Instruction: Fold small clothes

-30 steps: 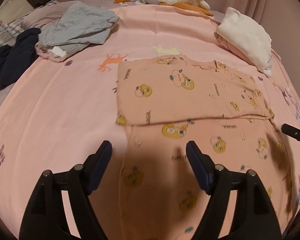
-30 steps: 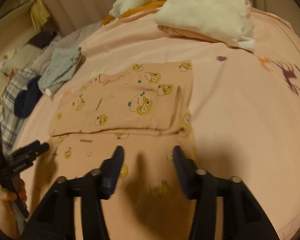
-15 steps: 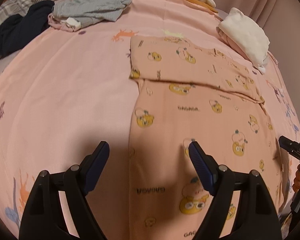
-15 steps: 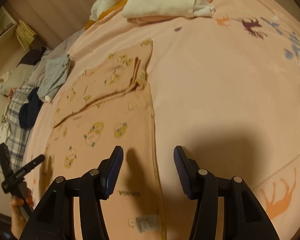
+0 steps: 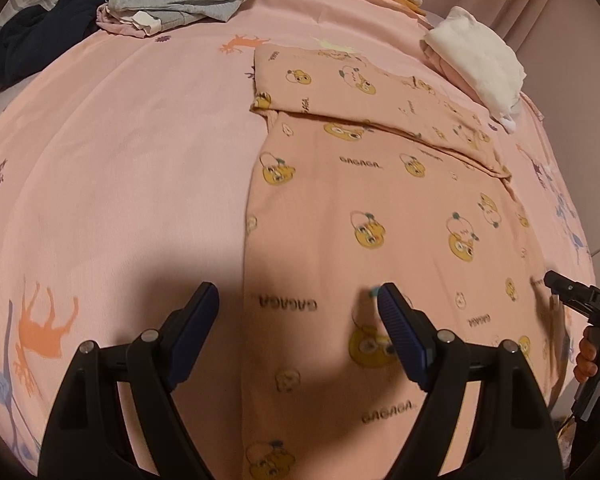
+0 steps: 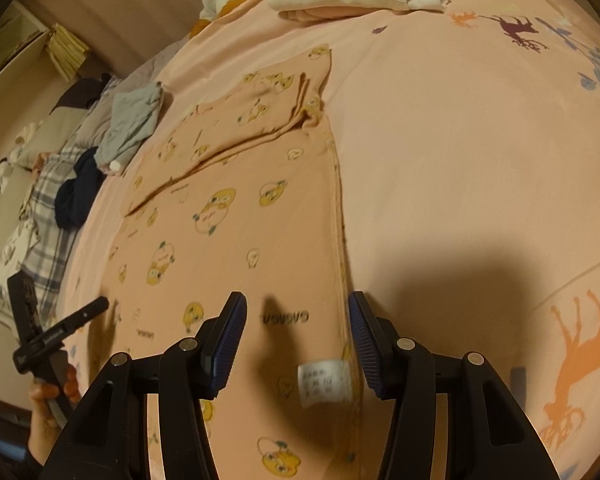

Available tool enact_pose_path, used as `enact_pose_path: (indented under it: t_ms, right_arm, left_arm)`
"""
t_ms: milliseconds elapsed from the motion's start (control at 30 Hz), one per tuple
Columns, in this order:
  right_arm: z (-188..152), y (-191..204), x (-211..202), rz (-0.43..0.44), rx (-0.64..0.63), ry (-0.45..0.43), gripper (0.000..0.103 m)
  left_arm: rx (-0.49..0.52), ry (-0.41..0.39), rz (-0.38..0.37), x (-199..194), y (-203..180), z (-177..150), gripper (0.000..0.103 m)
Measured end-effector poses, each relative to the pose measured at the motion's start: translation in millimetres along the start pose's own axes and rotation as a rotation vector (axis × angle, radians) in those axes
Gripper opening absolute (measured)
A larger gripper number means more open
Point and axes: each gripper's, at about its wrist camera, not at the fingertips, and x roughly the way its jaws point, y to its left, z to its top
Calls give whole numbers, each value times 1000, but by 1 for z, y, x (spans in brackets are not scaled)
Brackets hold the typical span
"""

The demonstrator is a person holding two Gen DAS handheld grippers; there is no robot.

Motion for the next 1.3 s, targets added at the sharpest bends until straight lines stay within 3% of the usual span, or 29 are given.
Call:
enact_pose_path:
  t_ms: [200,733,1067,1300]
  right_arm:
    - [-13,2,-3,46,2,21,52]
    - [-44,4,-12,132,11,47,52]
    - [-58,-2,-16,212,49,59,52]
    - [-57,-2,-11,245,58,61,52]
  left_arm:
    - [-4,15,-51,-8,-4,-16,80]
    - [65,26,-83,-23,-20,-58,80]
    - [-71,45,-289,-35,5,-67,78]
    - [-122,54,-377,-32,10,-65,74]
